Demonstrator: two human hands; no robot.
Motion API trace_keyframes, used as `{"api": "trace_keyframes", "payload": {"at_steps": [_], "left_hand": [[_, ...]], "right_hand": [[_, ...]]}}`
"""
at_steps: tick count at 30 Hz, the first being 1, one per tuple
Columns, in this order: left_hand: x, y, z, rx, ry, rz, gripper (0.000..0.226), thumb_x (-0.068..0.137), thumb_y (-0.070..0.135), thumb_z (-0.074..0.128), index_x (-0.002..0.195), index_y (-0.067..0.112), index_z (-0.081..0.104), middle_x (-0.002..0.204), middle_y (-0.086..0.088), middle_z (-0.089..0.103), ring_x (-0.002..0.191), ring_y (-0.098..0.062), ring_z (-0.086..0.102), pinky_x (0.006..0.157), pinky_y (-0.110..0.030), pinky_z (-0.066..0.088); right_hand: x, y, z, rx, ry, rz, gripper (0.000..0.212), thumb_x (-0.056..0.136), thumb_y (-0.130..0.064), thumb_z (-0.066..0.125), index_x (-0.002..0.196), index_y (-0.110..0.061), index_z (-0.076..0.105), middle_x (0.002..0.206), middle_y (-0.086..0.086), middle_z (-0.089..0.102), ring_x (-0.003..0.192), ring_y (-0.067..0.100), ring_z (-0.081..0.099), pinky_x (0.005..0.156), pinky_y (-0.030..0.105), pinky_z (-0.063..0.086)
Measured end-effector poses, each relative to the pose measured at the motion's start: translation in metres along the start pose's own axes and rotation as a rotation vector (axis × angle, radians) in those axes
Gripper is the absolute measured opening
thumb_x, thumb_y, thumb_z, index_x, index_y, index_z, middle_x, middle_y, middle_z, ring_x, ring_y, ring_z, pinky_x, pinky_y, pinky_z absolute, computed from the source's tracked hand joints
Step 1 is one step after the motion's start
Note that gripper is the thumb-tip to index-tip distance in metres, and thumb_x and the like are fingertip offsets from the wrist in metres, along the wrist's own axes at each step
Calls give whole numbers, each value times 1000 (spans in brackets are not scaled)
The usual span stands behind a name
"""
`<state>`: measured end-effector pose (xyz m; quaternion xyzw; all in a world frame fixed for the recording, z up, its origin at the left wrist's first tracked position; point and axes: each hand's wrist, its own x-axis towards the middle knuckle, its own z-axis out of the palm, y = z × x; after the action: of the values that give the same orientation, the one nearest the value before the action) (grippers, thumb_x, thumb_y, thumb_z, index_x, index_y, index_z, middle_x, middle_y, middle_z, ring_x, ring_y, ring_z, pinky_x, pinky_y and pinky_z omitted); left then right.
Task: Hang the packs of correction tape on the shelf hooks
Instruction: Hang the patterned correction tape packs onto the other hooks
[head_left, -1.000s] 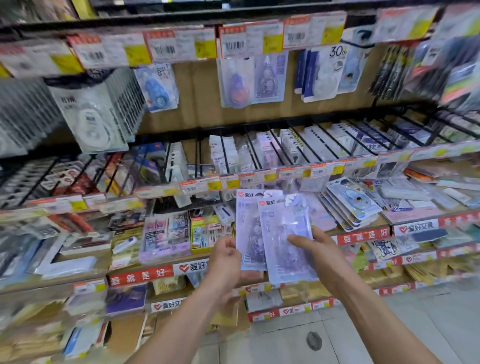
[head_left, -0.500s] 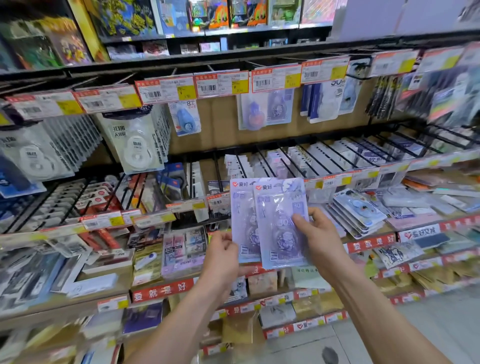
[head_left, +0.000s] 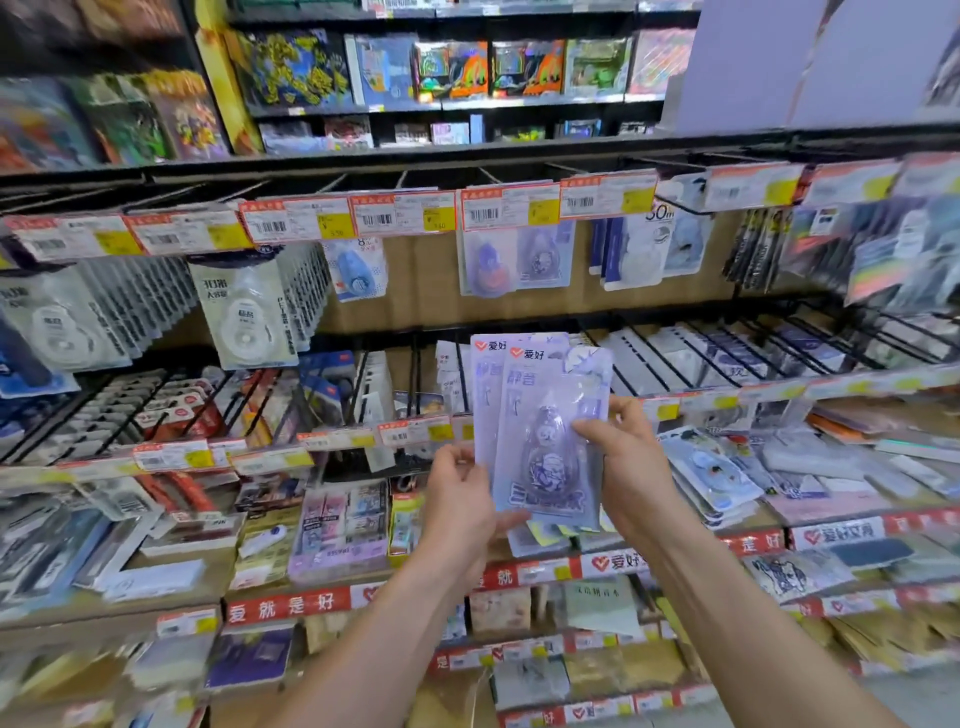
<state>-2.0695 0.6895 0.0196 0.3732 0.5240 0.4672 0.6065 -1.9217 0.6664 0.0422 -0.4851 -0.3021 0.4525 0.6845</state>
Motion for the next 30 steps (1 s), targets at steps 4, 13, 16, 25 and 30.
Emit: {"api": "trace_keyframes", "payload": {"at_steps": [4, 13, 16, 25, 30], "left_hand": [[-1, 0, 29, -27, 71, 38, 8, 103, 10, 45, 105, 16, 50, 116, -8, 59, 99, -32, 66, 56, -34, 59], [0, -3, 65, 43, 143, 99, 12, 104, 11, 43, 102, 20, 50, 113, -1, 56, 86, -21, 67, 67, -39, 63], [1, -3, 71, 63, 136, 133, 17, 104, 10, 42, 98, 23, 50, 111, 0, 55, 91, -22, 65, 68, -38, 62], [13, -12, 65, 129, 135, 277, 16, 105, 16, 42, 97, 26, 52, 109, -2, 61, 90, -24, 69, 65, -31, 61], [25, -21, 57, 103, 191, 312, 13, 105, 15, 43, 102, 24, 53, 107, -1, 62, 88, -21, 70, 69, -37, 62]], "right_hand": [[20, -16, -16, -83, -55, -37, 25, 91, 13, 55, 102, -9, 55, 86, 7, 72, 70, 21, 68, 65, 35, 55], [66, -56, -32, -258, -203, -145, 9, 92, -5, 71, 90, -8, 62, 76, 2, 67, 64, 11, 63, 56, 20, 49], [75, -61, -30, -259, -243, -185, 19, 91, -11, 74, 79, -11, 60, 74, 1, 64, 68, 13, 60, 61, 24, 48], [112, -72, -25, -79, -273, -140, 10, 90, -7, 73, 96, -6, 66, 78, 9, 71, 64, 20, 69, 62, 29, 57], [142, -92, -30, -32, -289, -196, 7, 97, -6, 62, 92, -7, 66, 71, 3, 76, 62, 18, 73, 61, 33, 61]]}}
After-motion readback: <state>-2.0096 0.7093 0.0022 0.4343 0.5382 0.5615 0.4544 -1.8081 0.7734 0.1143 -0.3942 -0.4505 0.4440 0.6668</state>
